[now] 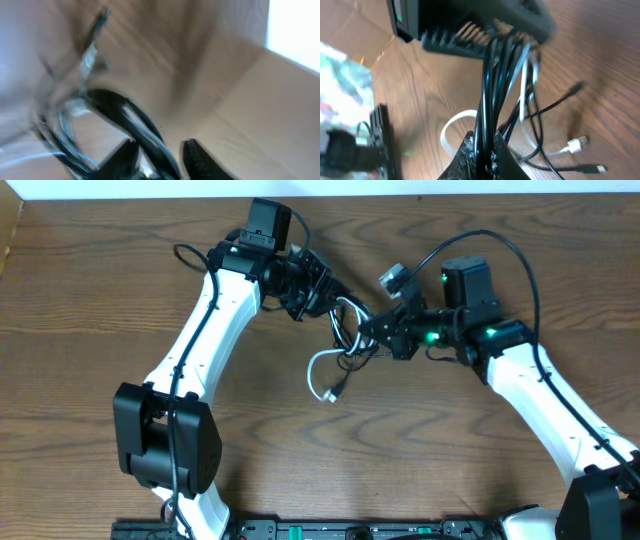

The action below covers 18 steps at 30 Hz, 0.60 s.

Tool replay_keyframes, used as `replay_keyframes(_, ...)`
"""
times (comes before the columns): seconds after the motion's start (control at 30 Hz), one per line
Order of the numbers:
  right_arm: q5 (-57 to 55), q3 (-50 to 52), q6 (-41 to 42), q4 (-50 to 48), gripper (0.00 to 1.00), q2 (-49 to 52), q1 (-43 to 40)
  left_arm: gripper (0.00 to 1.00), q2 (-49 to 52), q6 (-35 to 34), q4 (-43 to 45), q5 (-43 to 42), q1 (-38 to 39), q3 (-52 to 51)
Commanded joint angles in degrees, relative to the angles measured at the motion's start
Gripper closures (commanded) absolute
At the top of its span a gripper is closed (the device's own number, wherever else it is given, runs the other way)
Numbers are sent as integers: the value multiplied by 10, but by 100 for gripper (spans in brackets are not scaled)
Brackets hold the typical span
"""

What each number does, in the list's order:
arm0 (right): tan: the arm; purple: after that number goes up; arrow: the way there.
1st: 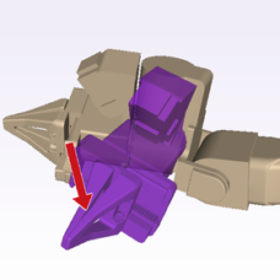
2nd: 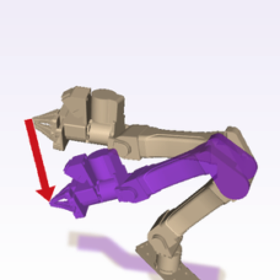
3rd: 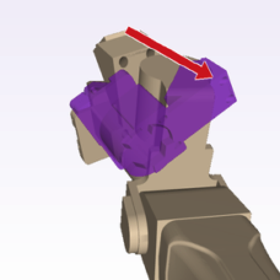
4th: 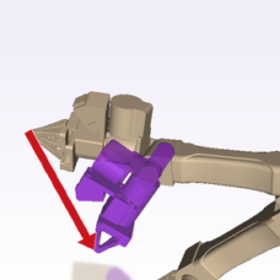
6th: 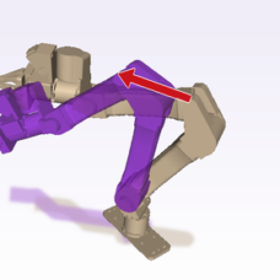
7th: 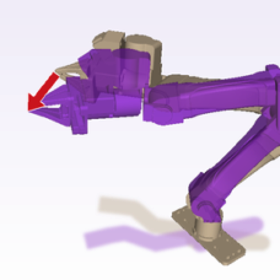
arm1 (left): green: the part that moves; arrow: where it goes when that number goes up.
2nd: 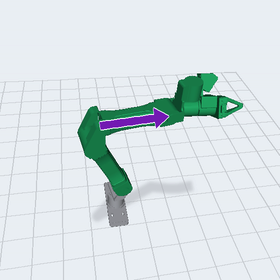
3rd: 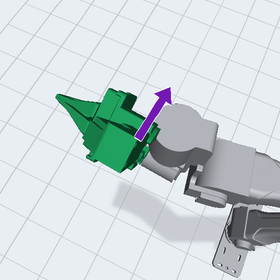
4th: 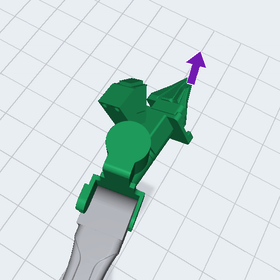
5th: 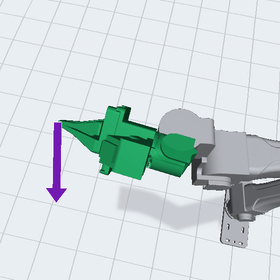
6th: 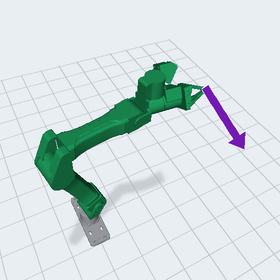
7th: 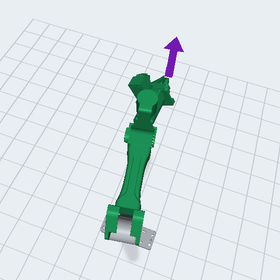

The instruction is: Untangle cables

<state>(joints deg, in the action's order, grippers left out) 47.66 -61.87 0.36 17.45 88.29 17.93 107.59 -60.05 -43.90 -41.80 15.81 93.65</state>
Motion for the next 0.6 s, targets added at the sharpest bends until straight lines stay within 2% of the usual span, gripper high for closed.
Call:
replay_keyframes(0.0,6,-6,125,-15,99,1,-25,53,-13,290,-37,181,-1,0)
replay_keyframes(0.07,0,-6,172,-16,99,1,-33,48,-13,337,-59,215,-1,0)
replay_keyframes(0.13,-14,-6,228,-14,99,1,-38,48,-13,395,-75,200,-1,0)
replay_keyframes(0.37,-47,-6,332,-14,99,1,-38,48,-13,564,-71,-56,9,-1)
replay_keyframes(0.43,-46,-6,350,-14,99,1,-38,48,-12,590,-70,-86,22,-4)
replay_keyframes(0.57,-31,-6,380,-14,99,1,-45,48,-12,635,-69,-85,55,-8)
